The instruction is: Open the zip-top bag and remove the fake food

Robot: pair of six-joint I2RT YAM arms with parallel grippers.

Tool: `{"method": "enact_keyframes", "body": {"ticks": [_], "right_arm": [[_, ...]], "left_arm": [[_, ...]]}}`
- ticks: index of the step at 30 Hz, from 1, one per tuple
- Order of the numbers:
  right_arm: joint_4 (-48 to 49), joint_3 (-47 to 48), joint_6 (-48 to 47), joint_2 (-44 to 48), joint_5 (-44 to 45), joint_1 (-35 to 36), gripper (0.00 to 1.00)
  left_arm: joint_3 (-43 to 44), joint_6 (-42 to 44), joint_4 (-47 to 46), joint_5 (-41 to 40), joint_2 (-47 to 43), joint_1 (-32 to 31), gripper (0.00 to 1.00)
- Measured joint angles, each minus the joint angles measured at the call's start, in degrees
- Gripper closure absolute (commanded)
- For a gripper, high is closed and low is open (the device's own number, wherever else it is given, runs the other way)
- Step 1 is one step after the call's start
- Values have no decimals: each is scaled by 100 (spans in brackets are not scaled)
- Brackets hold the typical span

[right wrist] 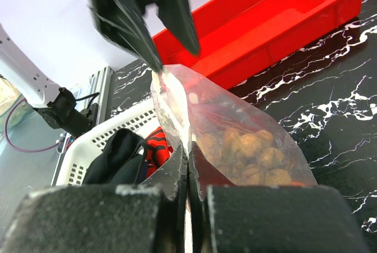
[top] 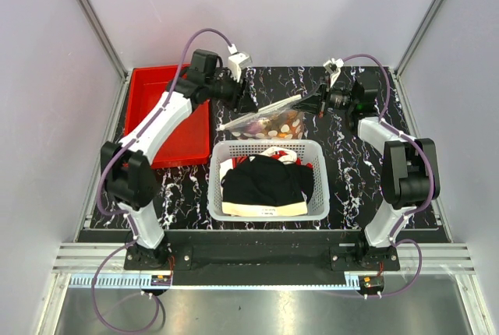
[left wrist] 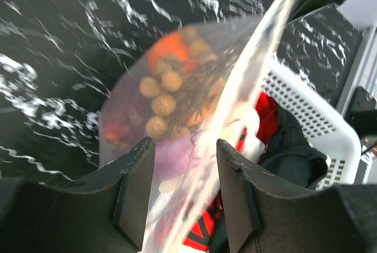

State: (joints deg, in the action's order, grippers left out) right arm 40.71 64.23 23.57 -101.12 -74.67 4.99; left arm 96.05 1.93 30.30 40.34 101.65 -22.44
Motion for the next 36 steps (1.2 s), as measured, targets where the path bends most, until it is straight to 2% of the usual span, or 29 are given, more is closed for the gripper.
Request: {"method": "enact_keyframes", "body": {"ticks": [12, 15, 16, 17, 18, 19, 20, 21, 22, 24, 27, 29, 30, 34, 35, 36], "right_arm": [[13, 59, 33, -22, -7, 26, 100], [13, 81, 35, -22, 0, 50, 100], [7, 85, 35, -22, 2, 61, 95], [-7, 92, 37, -22, 2, 72, 91], [-31, 103, 46, -22, 22, 92, 85], [-52, 116, 46, -22, 52, 107, 80], [-94, 129, 44, -22, 98, 129, 69], [-175, 149, 28, -22, 199, 155, 65], [-297, 179, 17, -22, 302, 177, 64], [-870, 337, -74, -20, 710, 245, 55], [-1980, 619, -111, 55, 1777, 380, 43], [-2699, 758, 50, 188, 2529, 450, 32], [-3010, 824, 155, 260, 2850, 476, 22], [-4284, 1250, 553, 452, 3991, 501, 12], [-4524, 1331, 643, 496, 4273, 501, 4], [-4725, 1366, 723, 562, 4531, 503, 0]], "left_arm": [[4, 125, 83, 144, 256, -138, 50], [4, 122, 83, 267, 282, -153, 53], [4, 120, 81, 310, 299, -153, 58], [4, 116, 81, 354, 313, -155, 68], [4, 107, 83, 396, 330, -160, 86], [4, 107, 81, 437, 350, -164, 91], [4, 63, 85, 461, 365, -164, 95], [4, 42, 83, 468, 382, -164, 98], [4, 9, 81, 468, 391, -164, 100], [4, -81, 79, 439, 407, -164, 100], [4, -343, -42, 258, 409, -168, 100], [4, -654, -229, 35, 409, -170, 100], [4, -767, -315, -46, 409, -168, 100], [4, -1456, -789, -468, 409, -170, 100], [0, -1611, -909, -568, 409, -170, 100], [-7, -1764, -1032, -658, 409, -168, 100]]}}
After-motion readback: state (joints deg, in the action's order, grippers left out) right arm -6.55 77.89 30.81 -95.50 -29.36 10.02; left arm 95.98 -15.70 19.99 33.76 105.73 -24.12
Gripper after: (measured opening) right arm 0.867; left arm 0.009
